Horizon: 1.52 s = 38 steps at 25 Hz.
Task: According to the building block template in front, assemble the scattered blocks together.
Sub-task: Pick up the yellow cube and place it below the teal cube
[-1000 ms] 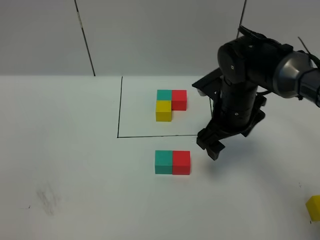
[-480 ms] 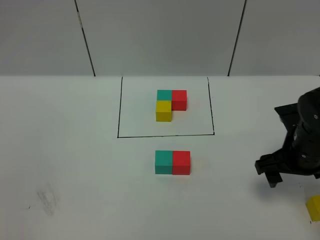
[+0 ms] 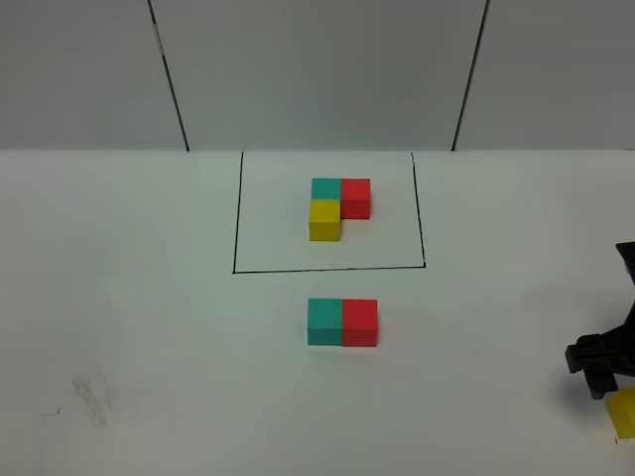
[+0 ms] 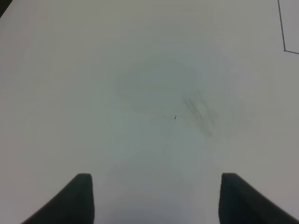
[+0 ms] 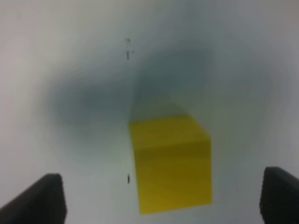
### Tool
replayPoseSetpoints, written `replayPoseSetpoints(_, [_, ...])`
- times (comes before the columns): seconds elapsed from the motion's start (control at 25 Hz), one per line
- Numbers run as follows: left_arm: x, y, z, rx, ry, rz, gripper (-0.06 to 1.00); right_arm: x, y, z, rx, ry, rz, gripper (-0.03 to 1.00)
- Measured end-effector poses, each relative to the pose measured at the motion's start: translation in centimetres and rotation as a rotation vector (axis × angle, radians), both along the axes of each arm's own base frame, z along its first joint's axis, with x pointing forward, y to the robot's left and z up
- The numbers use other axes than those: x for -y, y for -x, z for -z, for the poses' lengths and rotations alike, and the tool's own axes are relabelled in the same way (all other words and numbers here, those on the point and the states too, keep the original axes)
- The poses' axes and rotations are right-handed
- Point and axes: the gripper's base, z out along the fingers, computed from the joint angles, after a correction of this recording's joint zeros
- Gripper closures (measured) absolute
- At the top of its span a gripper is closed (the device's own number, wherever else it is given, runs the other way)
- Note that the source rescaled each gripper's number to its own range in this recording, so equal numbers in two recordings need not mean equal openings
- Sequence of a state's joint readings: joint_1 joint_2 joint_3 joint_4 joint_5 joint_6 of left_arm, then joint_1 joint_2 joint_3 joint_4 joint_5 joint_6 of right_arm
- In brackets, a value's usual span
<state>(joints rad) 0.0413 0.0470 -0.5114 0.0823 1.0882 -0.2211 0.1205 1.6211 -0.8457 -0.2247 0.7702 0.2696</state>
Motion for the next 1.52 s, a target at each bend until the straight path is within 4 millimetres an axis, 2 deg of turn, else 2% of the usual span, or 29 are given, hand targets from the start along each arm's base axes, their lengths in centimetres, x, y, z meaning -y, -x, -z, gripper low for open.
replayPoseSetpoints(0.4, [0.0, 0.0, 0.0, 0.0, 0.0, 0.0, 0.58, 1.4, 0.3, 1.0, 0.038, -0.013, -0.025, 0.19])
replayPoseSetpoints(0.64, [0.0, 0.0, 0.0, 0.0, 0.0, 0.0, 0.58, 1.4, 0.4, 1.3, 0.047, -0.017, -0.028, 0.19])
replayPoseSetpoints(1.04, [0.0, 0.0, 0.0, 0.0, 0.0, 0.0, 0.58, 1.2, 1.0, 2.9, 0.059, -0.047, -0.024, 0.19])
replayPoseSetpoints(1.16, [0.0, 0.0, 0.0, 0.0, 0.0, 0.0, 0.58, 1.2, 1.0, 3.0, 0.059, -0.048, -0.024, 0.22])
replayPoseSetpoints(1.52, [0.0, 0.0, 0.0, 0.0, 0.0, 0.0, 0.58, 1.1, 1.0, 4.0, 0.015, -0.05, -0.017, 0.39])
